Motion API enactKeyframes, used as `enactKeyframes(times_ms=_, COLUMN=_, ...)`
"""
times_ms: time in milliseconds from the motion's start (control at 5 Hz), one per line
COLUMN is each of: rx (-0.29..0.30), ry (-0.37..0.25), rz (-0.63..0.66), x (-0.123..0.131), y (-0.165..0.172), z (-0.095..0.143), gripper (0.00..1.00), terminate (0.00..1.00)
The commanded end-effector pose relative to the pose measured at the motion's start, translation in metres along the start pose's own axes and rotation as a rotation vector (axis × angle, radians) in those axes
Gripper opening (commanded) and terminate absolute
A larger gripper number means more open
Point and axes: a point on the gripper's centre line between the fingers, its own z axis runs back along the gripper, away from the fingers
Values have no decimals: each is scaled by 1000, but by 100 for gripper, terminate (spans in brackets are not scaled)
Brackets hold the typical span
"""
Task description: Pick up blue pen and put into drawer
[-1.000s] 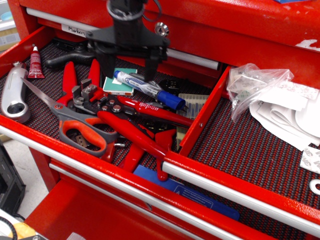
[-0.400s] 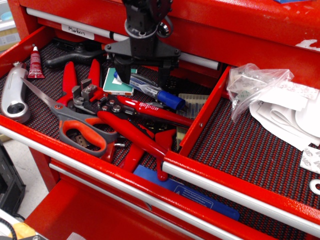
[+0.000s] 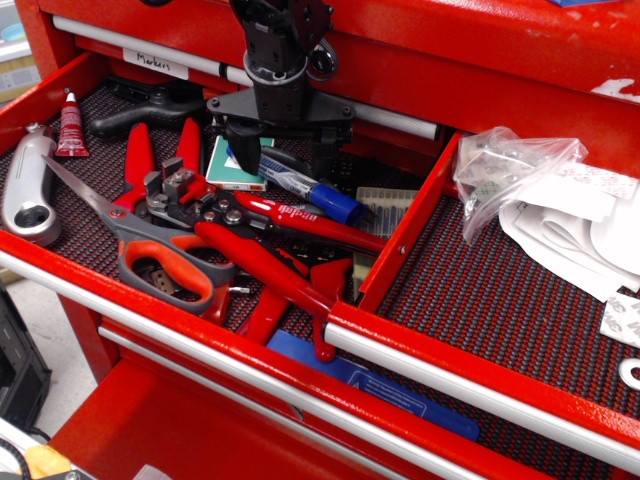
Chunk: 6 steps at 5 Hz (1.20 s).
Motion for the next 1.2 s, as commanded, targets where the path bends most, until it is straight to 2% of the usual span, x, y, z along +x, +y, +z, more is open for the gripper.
enactKeyframes(times_ms=0, rx=-43, ry=-20, rz=7, x=2, y=7, z=-2, gripper=100, terminate=0)
enactKeyframes(times_ms=200, rx=-33, ry=-11, rz=40, x=-12, y=8, z=-8, gripper=100, terminate=0)
enactKeyframes(times_ms=400, rx=-52, ry=33, rz=49, x=-16, y=9, z=-12, gripper=0, terminate=0)
enactKeyframes(times_ms=600, rx=-61, ry=50, rz=67, x=-23, y=9, z=-15, gripper=0, terminate=0)
enactKeyframes(times_ms=800, rx=-3, ry=107, rz=81, x=-15, y=8, z=12, gripper=0, terminate=0)
enactKeyframes(times_ms=1000, rx=7, ry=381, rz=166, x=-1, y=7, z=47, gripper=0, terminate=0)
